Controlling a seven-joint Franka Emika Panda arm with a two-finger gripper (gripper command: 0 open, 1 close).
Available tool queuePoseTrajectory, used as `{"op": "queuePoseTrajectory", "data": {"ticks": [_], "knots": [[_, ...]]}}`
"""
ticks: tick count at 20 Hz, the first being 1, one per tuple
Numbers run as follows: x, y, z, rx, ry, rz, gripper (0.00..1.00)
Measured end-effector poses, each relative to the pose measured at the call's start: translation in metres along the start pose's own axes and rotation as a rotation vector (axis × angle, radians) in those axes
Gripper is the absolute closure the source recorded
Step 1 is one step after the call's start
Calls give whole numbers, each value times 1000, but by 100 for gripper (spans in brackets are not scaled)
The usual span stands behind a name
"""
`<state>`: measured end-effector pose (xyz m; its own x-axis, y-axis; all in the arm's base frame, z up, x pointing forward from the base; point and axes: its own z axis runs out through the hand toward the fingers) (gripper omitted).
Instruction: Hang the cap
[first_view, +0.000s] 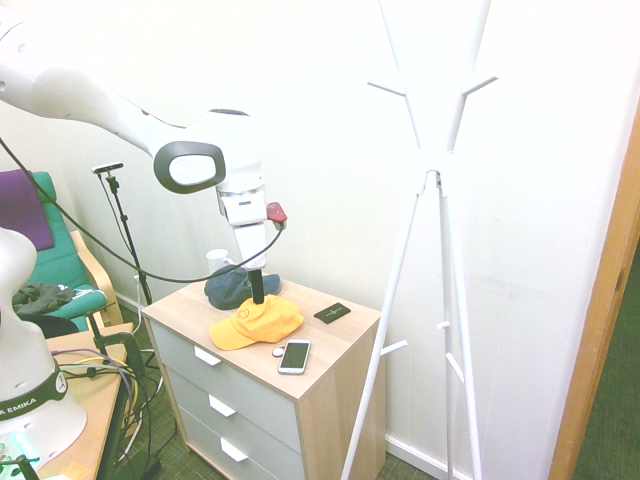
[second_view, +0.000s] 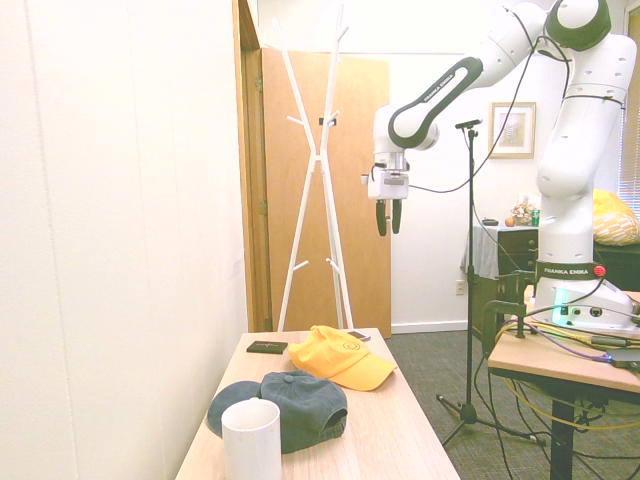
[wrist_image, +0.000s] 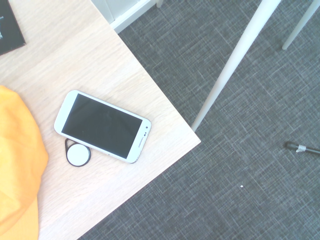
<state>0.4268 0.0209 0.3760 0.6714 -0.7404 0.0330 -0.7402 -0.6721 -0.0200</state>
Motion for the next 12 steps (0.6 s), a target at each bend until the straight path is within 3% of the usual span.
{"op": "queuePoseTrajectory", "data": {"ticks": [5, 12], "knots": [[-10, -12, 10, -6, -3, -35, 0], [-74, -86, 65, -16, 18, -164, 0]]}}
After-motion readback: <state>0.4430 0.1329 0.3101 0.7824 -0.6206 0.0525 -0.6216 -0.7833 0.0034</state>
